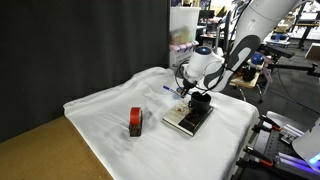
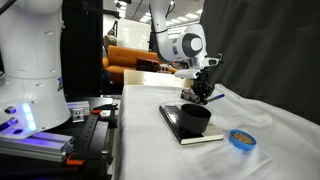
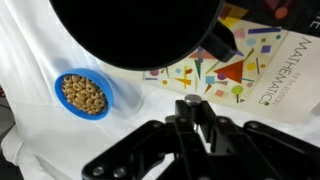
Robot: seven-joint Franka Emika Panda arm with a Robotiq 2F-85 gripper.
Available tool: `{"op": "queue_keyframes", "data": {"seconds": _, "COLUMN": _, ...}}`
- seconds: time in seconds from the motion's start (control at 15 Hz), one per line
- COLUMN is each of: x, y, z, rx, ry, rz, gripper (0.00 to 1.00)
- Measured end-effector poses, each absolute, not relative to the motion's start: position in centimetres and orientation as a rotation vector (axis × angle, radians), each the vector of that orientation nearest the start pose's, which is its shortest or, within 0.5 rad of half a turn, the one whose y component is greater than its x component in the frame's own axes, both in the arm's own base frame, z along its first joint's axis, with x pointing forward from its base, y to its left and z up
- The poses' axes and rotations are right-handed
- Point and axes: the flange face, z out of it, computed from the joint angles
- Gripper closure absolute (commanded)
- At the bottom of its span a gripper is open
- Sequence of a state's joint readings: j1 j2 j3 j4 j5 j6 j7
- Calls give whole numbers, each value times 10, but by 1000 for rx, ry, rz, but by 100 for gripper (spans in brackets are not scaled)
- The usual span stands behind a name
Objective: Pick up the pen from on top of the book and put it in the black cup.
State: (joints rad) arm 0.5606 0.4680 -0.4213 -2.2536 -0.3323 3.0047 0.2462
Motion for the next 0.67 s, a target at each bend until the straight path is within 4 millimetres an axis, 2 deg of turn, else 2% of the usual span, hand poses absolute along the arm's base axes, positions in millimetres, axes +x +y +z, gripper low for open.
{"op": "queue_keyframes", "data": {"seconds": 0.07, "x": 549, "y": 101, "z": 199, "rx": -3273, "ry": -472, "rz": -555, "gripper": 83}}
{"op": "queue_keyframes", "data": {"seconds": 0.27, "x": 533, "y": 108, "z": 198, "rx": -3269, "ry": -479, "rz": -526, "gripper": 83}}
{"op": "queue_keyframes", "data": {"seconds": 0.47, "x": 533, "y": 106, "z": 200, "rx": -3270, "ry": -473, "rz": -531, "gripper": 83}}
{"op": "queue_keyframes", "data": {"seconds": 0.53, "x": 533, "y": 106, "z": 200, "rx": -3271, "ry": -471, "rz": -531, "gripper": 96}}
{"op": "queue_keyframes", "data": {"seconds": 0.67, "x": 533, "y": 106, "z": 199, "rx": -3271, "ry": -472, "rz": -530, "gripper": 96}}
